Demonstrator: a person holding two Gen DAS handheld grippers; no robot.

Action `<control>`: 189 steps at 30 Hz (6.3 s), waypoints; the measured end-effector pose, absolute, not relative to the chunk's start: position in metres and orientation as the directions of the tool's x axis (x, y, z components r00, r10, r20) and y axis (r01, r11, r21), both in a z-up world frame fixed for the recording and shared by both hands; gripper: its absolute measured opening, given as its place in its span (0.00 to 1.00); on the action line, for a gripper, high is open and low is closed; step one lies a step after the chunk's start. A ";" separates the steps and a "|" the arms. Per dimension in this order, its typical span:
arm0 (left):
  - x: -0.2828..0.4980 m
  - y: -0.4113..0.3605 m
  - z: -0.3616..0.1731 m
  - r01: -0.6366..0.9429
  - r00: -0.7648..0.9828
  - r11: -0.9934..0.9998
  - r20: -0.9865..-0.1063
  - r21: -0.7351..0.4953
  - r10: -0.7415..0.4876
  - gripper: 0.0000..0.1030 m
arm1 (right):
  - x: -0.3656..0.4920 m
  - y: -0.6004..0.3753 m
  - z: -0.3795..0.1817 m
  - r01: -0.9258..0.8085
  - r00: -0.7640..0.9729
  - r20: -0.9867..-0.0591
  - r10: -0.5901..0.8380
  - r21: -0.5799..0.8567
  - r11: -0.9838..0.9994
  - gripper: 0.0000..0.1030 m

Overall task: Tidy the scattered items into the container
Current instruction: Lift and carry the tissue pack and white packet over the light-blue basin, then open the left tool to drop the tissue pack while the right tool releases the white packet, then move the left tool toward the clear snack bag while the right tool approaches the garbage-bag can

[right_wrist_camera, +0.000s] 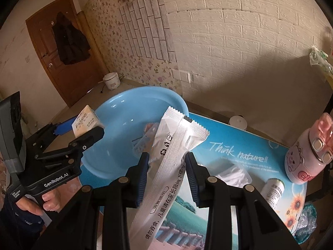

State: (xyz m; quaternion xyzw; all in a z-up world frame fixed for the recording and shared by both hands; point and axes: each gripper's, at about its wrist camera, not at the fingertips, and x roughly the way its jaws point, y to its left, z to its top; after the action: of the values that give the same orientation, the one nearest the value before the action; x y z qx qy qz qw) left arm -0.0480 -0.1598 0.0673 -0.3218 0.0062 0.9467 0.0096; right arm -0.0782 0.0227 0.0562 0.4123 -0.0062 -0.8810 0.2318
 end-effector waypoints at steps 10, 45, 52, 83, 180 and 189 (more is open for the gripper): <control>-0.061 -0.183 0.059 0.012 -0.782 -1.000 -0.624 -0.005 -0.006 0.65 | -0.104 -0.006 0.055 0.415 -0.538 -0.730 -0.422 0.206 -0.886 0.35; -0.092 -0.210 0.021 0.007 -0.730 -1.000 -0.684 -0.015 0.005 0.65 | -0.157 -0.053 0.016 0.434 -0.466 -0.792 -0.395 0.185 -0.882 0.35; -0.096 -0.217 0.018 0.022 -0.707 -1.000 -0.708 -0.005 -0.012 0.66 | -0.173 -0.064 0.012 0.436 -0.463 -0.799 -0.383 0.170 -0.883 0.35; -0.080 -0.233 0.041 0.043 -0.746 -0.999 -0.665 0.014 -0.042 0.88 | -0.188 -0.089 0.040 0.456 -0.521 -0.758 -0.391 0.140 -0.879 0.56; -0.002 -0.009 -0.013 -0.230 -0.646 -0.973 -0.746 -0.017 0.165 0.86 | -0.045 0.199 -0.027 0.024 -0.541 -0.809 -0.231 0.260 -0.965 0.56; 0.001 0.002 -0.015 -0.299 -0.616 -0.953 -0.753 -0.047 0.230 0.86 | -0.048 0.202 -0.033 0.040 -0.527 -0.815 -0.241 0.259 -0.965 0.56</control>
State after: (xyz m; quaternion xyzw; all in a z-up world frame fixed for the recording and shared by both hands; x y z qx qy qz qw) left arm 0.0011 0.0020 -0.0151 -0.4127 0.0414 0.8979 0.1474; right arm -0.0477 0.2022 -0.0330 0.4795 -0.1048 -0.8675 0.0809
